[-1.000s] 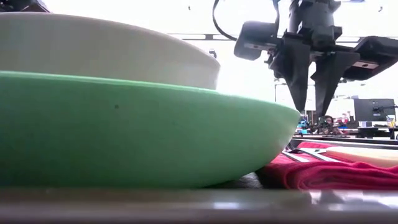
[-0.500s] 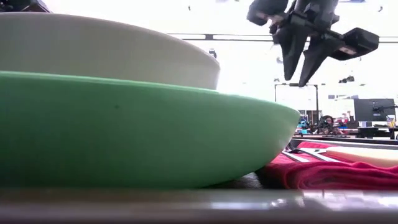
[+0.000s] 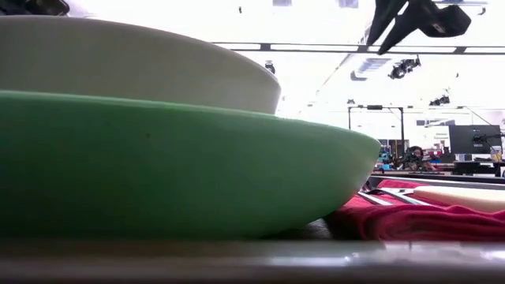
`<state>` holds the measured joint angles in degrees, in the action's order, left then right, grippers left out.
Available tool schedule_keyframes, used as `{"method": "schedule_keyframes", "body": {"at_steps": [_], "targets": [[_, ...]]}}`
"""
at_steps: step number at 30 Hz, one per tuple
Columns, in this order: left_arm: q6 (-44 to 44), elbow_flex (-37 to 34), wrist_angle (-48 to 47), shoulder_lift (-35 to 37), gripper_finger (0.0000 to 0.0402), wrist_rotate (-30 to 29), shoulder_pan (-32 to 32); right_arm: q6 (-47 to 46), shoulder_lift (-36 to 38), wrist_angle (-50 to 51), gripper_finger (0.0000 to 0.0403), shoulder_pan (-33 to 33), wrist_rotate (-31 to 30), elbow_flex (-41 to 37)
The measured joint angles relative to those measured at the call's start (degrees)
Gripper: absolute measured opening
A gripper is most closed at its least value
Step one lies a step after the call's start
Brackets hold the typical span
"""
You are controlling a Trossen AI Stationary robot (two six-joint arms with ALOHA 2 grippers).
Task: Set up tray
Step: Return to Home Position
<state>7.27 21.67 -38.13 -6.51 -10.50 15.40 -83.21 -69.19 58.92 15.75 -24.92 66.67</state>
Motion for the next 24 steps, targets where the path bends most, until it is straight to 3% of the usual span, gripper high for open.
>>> {"method": "schedule_keyframes", "body": {"at_steps": [8,16,24], "targets": [[-0.15,0.0,4.55,-0.02,0.0074,3.71,-0.01,9.81,6.37,0.0,0.0079,-0.02,-6.06,0.0],[-2.0,0.0,9.95,-0.01,0.0074,6.23,0.02,18.25,10.17,0.07,0.0079,-0.01,-6.32,0.0],[-5.53,0.0,17.28,0.01,0.0074,8.06,0.0,14.25,13.77,3.25,0.0079,-0.02,-7.39,0.0]]}}
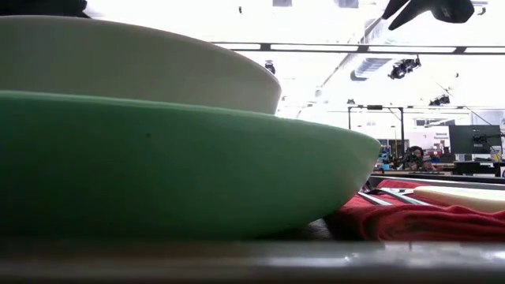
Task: Set up tray
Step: Return to Home Position
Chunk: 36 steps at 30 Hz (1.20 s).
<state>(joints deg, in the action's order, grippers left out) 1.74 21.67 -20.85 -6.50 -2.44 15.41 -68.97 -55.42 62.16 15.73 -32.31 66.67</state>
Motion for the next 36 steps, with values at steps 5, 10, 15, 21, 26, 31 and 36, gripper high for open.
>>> {"method": "schedule_keyframes", "body": {"at_steps": [5,10,15,21,26,31,36], "targets": [[-0.39,0.0,1.35,-0.02,0.0074,0.73,0.0,2.71,2.31,0.88,0.008,0.01,0.7,0.0],[-1.51,0.0,1.82,0.0,0.0074,3.14,0.01,5.15,3.55,1.15,0.0079,0.02,0.22,0.0],[-3.31,0.0,1.91,-0.01,0.0074,3.16,0.0,4.84,4.61,2.46,0.008,0.0,-0.2,0.0],[-6.38,0.0,3.95,-0.01,0.0074,6.47,0.01,7.68,4.88,2.54,0.008,0.02,-0.37,0.0],[-8.99,0.02,5.55,-0.01,0.0074,8.09,-0.01,10.13,5.66,2.52,0.0078,0.02,-1.86,0.0],[-10.0,0.02,4.15,0.0,0.0074,8.08,-0.01,11.83,7.34,2.73,0.008,0.0,-2.04,0.0],[-11.09,0.02,4.01,0.02,0.0074,8.07,-0.01,13.86,8.62,2.83,0.0078,0.02,-3.32,0.0]]}}
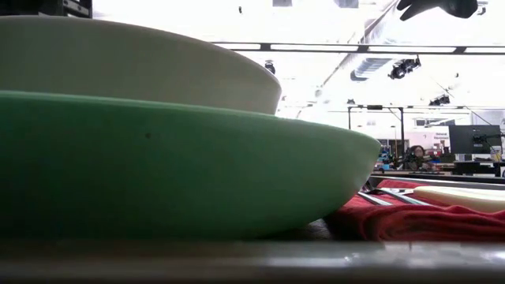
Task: Set up tray
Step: Return to Home Position
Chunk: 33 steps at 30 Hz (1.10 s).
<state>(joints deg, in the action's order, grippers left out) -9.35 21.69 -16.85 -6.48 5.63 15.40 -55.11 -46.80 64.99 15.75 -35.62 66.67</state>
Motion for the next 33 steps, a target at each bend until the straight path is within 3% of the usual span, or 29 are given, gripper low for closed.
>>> {"method": "schedule_keyframes", "body": {"at_steps": [11,17,33], "targets": [[-2.86,0.0,0.01,0.0,0.0074,1.36,0.0,1.29,0.13,3.25,0.0077,-0.01,-0.93,0.0],[-2.91,0.0,-0.62,0.0,0.0074,1.42,0.0,1.37,3.71,5.17,0.0077,0.02,-1.52,-1.5],[-4.23,0.0,-1.3,0.0,0.0074,2.83,0.0,5.07,32.89,-21.56,0.0077,0.02,5.86,-34.13]]}}
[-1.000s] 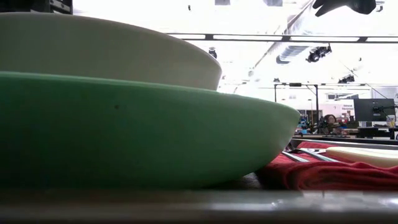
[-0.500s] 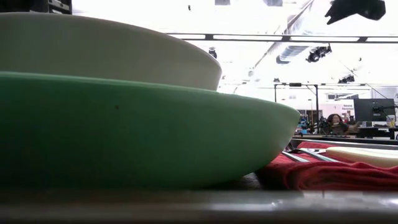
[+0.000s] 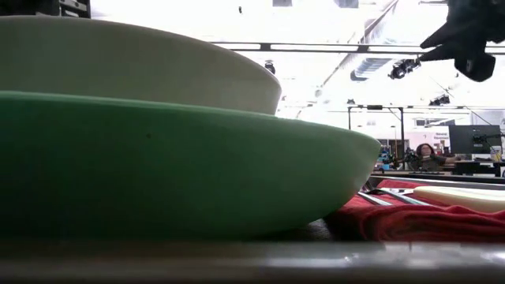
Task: Set up tray
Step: Return to Home Position
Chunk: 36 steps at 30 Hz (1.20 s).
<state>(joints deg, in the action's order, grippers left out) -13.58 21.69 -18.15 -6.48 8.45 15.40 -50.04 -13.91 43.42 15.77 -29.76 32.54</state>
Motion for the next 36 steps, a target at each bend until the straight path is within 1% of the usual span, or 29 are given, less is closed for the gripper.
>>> {"method": "schedule_keyframes", "body": {"at_steps": [4,9,12,15,19,23,25,28,31,34,36], "targets": [[-2.54,0.0,0.19,0.0,0.0074,0.86,0.0,2.39,6.28,-3.0,0.0077,0.0,2.46,-4.58],[-5.47,0.0,0.4,0.0,0.0074,1.3,0.0,7.95,13.52,-6.13,0.0077,0.01,2.65,-8.43],[-6.22,0.0,0.49,0.02,0.0074,1.3,0.0,11.29,13.58,-6.97,0.0075,0.0,3.27,-9.02],[-6.76,0.0,0.58,0.02,0.0074,1.29,0.0,12.61,13.03,-8.31,0.0074,0.02,3.4,-9.72],[-7.49,-0.17,0.84,0.02,0.0074,1.3,0.0,13.79,13.27,-12.42,0.0074,0.02,5.74,-12.78],[-8.64,-4.87,9.25,0.04,0.0074,3.28,0.0,14.54,13.28,-18.29,0.0074,0.02,8.97,-17.24],[-7.22,-8.07,13.64,0.02,0.0074,4.45,0.0,14.18,13.27,-21.23,0.0074,0.02,10.04,-19.53],[-5.39,-11.34,16.96,0.0,0.0074,4.51,0.0,15.2,13.27,-25.05,0.0074,0.0,11.46,-22.42],[-5.92,-12.04,18.72,0.02,0.0074,4.5,-0.02,17.22,13.29,-31.59,0.0074,0.0,14.05,-25.55],[-8.02,-12.04,18.68,0.04,0.0074,4.16,-0.02,18.92,13.25,-39.99,0.0074,0.0,17.12,-29.67],[-9.25,-12.04,18.83,0.02,0.0074,3.8,-0.02,20.65,12.9,-44.23,0.0074,-0.02,18.6,-31.0]]}}
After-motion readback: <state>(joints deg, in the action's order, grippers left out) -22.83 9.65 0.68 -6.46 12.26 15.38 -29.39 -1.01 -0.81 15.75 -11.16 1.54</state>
